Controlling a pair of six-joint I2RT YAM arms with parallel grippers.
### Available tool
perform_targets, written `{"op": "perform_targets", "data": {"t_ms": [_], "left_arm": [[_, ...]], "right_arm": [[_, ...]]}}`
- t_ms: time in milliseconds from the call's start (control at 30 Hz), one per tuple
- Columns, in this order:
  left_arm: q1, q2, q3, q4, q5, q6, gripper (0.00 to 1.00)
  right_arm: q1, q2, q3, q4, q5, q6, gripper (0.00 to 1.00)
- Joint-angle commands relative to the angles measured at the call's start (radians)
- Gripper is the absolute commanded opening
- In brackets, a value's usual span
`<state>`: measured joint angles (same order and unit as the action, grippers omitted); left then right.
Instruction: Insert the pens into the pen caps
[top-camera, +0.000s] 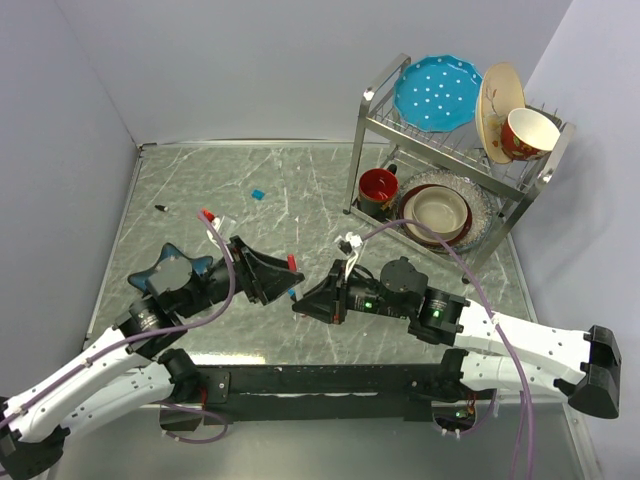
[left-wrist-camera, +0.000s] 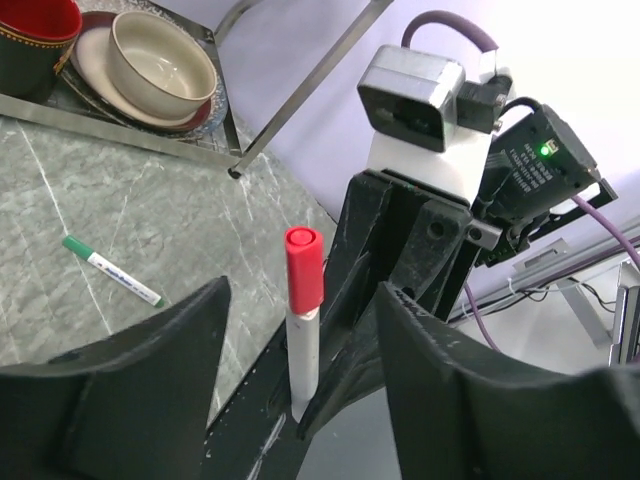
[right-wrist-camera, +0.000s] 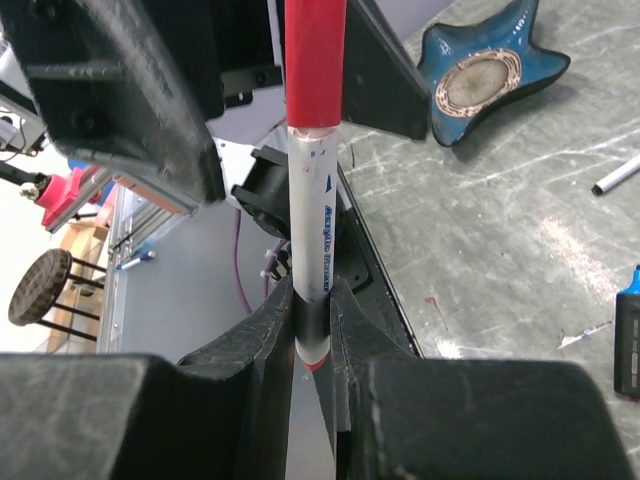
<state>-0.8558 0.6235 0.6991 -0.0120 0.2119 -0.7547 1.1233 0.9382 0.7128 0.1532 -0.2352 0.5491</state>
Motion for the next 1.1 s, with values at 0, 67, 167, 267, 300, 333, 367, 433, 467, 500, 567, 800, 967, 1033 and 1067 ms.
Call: {"op": "perform_targets", "data": {"t_ms": [0, 67, 167, 267, 300, 333, 367, 433, 467, 500, 567, 800, 967, 1033, 1067], "left_arm": [[0.000, -0.021, 0.011, 0.015, 0.001, 0.000, 0.69], [0.000, -0.019, 0.022, -0.015, -0.019, 0.005, 0.70], [0.000, -0.011, 0.046, -0.031, -0.049, 0.025, 0.69], [0.000, -0.004, 0.071, -0.036, -0.075, 0.037, 0.67], [0.000, -0.004, 0.083, -0.037, -0.084, 0.035, 0.67], [0.000, -0.002, 0.089, -0.036, -0.092, 0.034, 0.67], [0.000, 0.001, 0.094, -0.034, -0.094, 0.032, 0.67], [0.000, -0.001, 0.111, -0.032, -0.091, 0.032, 0.67], [0.000, -0.001, 0.115, -0.036, -0.094, 0.032, 0.67], [0.000, -0.001, 0.125, -0.037, -0.097, 0.035, 0.67], [0.000, -0.002, 0.132, -0.057, -0.104, 0.040, 0.65], [0.000, -0.007, 0.134, -0.082, -0.108, 0.038, 0.49], [0.000, 0.005, 0.122, -0.095, -0.054, 0.017, 0.35], [0.000, 0.001, 0.116, -0.101, -0.036, 0.020, 0.28], [0.000, -0.001, 0.106, -0.103, -0.031, 0.014, 0.19]], "right_arm": [[0.006, 0.002, 0.059, 0.057, -0.019, -0.003, 0.00], [0.007, 0.004, 0.057, 0.057, -0.021, -0.003, 0.00], [0.012, 0.002, 0.057, 0.059, -0.024, -0.003, 0.00], [0.013, 0.004, 0.054, 0.060, -0.027, -0.003, 0.00], [0.013, 0.005, 0.056, 0.060, -0.029, -0.005, 0.00], [0.015, 0.005, 0.054, 0.060, -0.029, -0.005, 0.00], [0.015, 0.005, 0.053, 0.060, -0.029, -0.005, 0.00], [0.015, 0.008, 0.053, 0.062, -0.032, -0.003, 0.00], [0.016, 0.008, 0.054, 0.060, -0.033, -0.003, 0.00], [0.016, 0.010, 0.054, 0.060, -0.033, -0.002, 0.00], [0.017, 0.014, 0.059, 0.054, -0.036, 0.000, 0.00], [0.023, 0.011, 0.059, 0.055, -0.038, 0.000, 0.00], [0.024, 0.025, 0.082, 0.074, -0.056, 0.008, 0.00], [0.024, 0.033, 0.099, 0.074, -0.056, 0.005, 0.00], [0.024, 0.037, 0.102, 0.077, -0.056, 0.005, 0.00]]}}
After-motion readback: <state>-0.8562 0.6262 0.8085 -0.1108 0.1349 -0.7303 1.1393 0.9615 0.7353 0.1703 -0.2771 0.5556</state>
